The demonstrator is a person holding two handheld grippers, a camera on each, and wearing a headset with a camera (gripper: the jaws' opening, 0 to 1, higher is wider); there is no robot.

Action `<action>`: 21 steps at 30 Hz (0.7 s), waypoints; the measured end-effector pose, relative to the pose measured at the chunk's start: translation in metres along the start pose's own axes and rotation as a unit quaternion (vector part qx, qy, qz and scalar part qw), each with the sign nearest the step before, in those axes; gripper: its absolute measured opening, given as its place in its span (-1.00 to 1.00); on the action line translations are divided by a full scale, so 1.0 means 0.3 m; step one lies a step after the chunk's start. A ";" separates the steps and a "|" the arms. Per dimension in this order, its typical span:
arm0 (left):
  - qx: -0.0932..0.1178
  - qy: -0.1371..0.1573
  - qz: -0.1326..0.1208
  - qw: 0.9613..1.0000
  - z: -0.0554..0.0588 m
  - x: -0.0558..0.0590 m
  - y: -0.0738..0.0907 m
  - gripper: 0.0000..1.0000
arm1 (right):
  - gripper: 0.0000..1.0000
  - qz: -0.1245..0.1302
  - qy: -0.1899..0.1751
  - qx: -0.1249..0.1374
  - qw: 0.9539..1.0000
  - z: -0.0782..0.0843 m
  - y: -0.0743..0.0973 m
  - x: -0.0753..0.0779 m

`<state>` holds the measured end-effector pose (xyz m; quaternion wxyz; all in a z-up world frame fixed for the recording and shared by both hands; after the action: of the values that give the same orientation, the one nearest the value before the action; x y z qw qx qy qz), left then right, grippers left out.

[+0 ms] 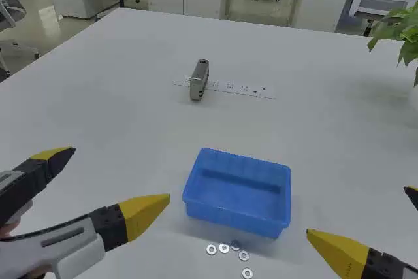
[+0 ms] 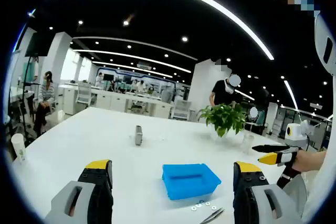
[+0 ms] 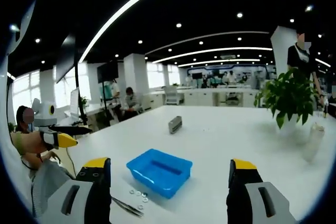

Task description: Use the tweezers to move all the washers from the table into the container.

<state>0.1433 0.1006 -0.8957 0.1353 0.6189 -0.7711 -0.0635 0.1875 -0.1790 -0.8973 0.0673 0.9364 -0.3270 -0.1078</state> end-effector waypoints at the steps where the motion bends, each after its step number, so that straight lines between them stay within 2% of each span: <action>1: 0.000 0.000 0.001 1.000 -0.001 0.001 -0.001 0.94 | 0.83 0.002 -0.003 0.002 1.000 -0.001 0.005 0.002; 5: 0.010 0.000 0.000 1.000 -0.015 0.003 -0.007 0.94 | 0.83 0.005 -0.001 0.006 1.000 -0.006 0.012 0.008; 14: 0.009 -0.010 -0.005 1.000 -0.014 -0.007 -0.001 0.94 | 0.83 0.010 -0.001 0.008 1.000 -0.010 0.014 0.008; 21: 0.015 -0.005 -0.009 1.000 -0.023 -0.015 0.004 0.94 | 0.84 0.009 -0.002 0.006 1.000 -0.007 0.016 0.007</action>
<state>0.1451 0.1056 -0.8893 0.1220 0.6276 -0.7669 -0.0561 0.1868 -0.1840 -0.8946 0.0618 0.9335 -0.3366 -0.1068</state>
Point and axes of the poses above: the centre of the closed fingertips' face, and the gripper's own axes: y roughly backward along the fingers, x roughly to its right, z roughly out of its underside, the point moved 5 cm from there along y, roughly backward along the fingers, and after that the axes turned 15 degrees about -z, right-handed, at the moved point
